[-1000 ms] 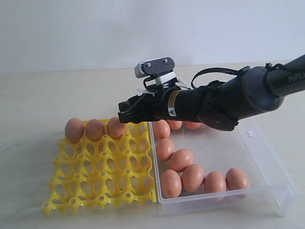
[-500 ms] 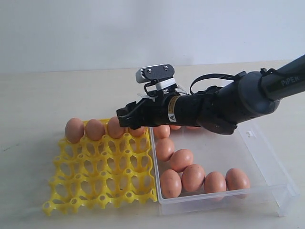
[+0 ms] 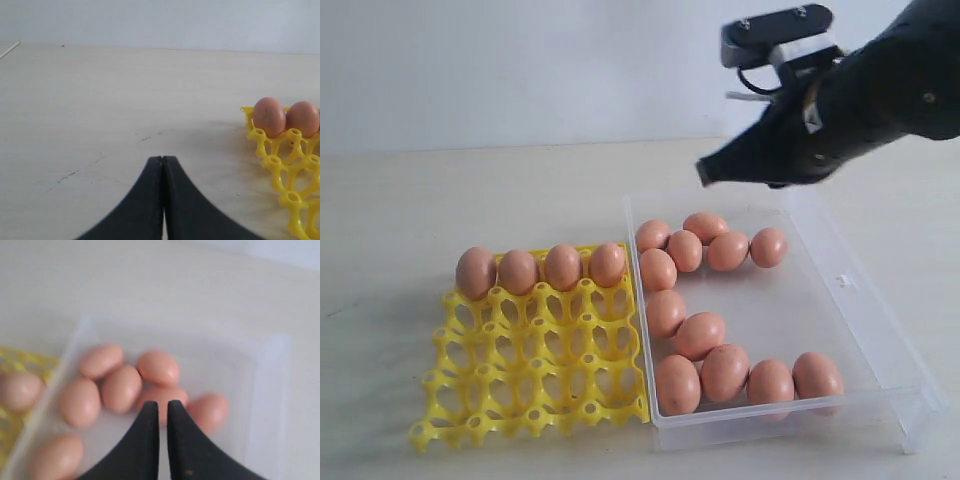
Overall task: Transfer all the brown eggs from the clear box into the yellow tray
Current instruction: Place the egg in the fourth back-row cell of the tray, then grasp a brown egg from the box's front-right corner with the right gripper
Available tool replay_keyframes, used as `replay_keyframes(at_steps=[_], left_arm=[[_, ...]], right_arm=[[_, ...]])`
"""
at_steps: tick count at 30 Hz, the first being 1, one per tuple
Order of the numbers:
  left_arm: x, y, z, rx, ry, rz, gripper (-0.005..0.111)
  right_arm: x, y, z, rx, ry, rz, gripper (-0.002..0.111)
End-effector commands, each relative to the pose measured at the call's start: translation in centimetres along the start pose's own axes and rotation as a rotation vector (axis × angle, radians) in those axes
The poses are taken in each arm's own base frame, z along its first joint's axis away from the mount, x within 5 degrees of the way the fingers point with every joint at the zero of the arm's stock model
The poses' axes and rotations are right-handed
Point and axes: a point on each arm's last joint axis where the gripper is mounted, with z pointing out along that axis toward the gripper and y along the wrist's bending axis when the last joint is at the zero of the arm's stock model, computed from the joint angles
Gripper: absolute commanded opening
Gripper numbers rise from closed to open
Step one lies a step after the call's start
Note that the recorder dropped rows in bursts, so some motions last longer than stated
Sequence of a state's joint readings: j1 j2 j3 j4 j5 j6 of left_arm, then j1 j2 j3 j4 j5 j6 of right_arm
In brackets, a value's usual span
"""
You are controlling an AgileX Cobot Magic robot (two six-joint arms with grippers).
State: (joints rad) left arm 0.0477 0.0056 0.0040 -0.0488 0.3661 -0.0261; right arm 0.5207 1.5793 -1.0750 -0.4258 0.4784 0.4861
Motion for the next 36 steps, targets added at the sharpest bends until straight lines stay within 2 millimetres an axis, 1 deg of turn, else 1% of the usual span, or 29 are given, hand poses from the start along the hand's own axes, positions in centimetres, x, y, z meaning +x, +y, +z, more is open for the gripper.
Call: replay_keyframes(at_steps=[1,2,3,4,5,6,8,9,20,26,31,33,34,35,36], left_arm=[[-0.2,-0.1,-0.1,0.008,-0.019,-0.008,0.000],[-0.2,-0.1,-0.1,0.008,-0.019,-0.008,0.000],[-0.2,-0.1,-0.1,0.008,-0.019,-0.008,0.000],[-0.2,-0.1,-0.1,0.008,-0.019,-0.008,0.000],[-0.2,-0.1,-0.1,0.008,-0.019,-0.008,0.000],[-0.2,-0.1,-0.1,0.008,-0.019,-0.008,0.000],[-0.2,-0.1,-0.1,0.008,-0.019,-0.008,0.000],[-0.2,-0.1,-0.1,0.008,-0.019,-0.008,0.000],[-0.2,-0.1,-0.1,0.008,-0.019,-0.008,0.000],[-0.2,-0.1,-0.1,0.008,-0.019,-0.008,0.000],[-0.2,-0.1,-0.1,0.008,-0.019,-0.008,0.000],[-0.2,-0.1,-0.1,0.008,-0.019,-0.008,0.000],[-0.2,-0.1,-0.1,0.008,-0.019,-0.008,0.000],[-0.2,-0.1,-0.1,0.008,-0.019,-0.008,0.000],[-0.2,-0.1,-0.1,0.008,-0.019,-0.008,0.000]], right_arm=[[4.4,-1.9,-0.6,-0.013,0.328,0.042,0.003],[5.3,-2.1,-0.3,-0.011,0.355,0.072,0.006],[6.9,-2.2,0.2,-0.017,0.388,0.116,0.014],[7.6,-2.2,0.5,-0.028,0.393,0.142,0.020],[8.6,-1.9,0.9,-0.055,0.387,0.188,0.033],[9.4,-1.6,1.2,-0.076,0.383,0.235,0.044],[10.2,-1.6,1.5,-0.077,0.389,0.245,0.056],[10.5,-1.6,1.7,-0.076,0.399,0.244,0.057],[11.3,-1.4,3.6,-0.065,0.428,0.238,0.057],[12.2,-1.4,4.6,-0.042,0.484,0.223,0.057],[12.7,-1.5,4.5,-0.027,0.538,0.232,0.050],[12.7,-1.5,4.4,-0.026,0.545,0.229,0.044],[12.7,-1.5,4.4,-0.025,0.549,0.229,0.032],[12.8,-1.5,4.4,-0.023,0.559,0.228,0.018],[12.9,-1.5,4.3,-0.022,0.566,0.223,0.010]])
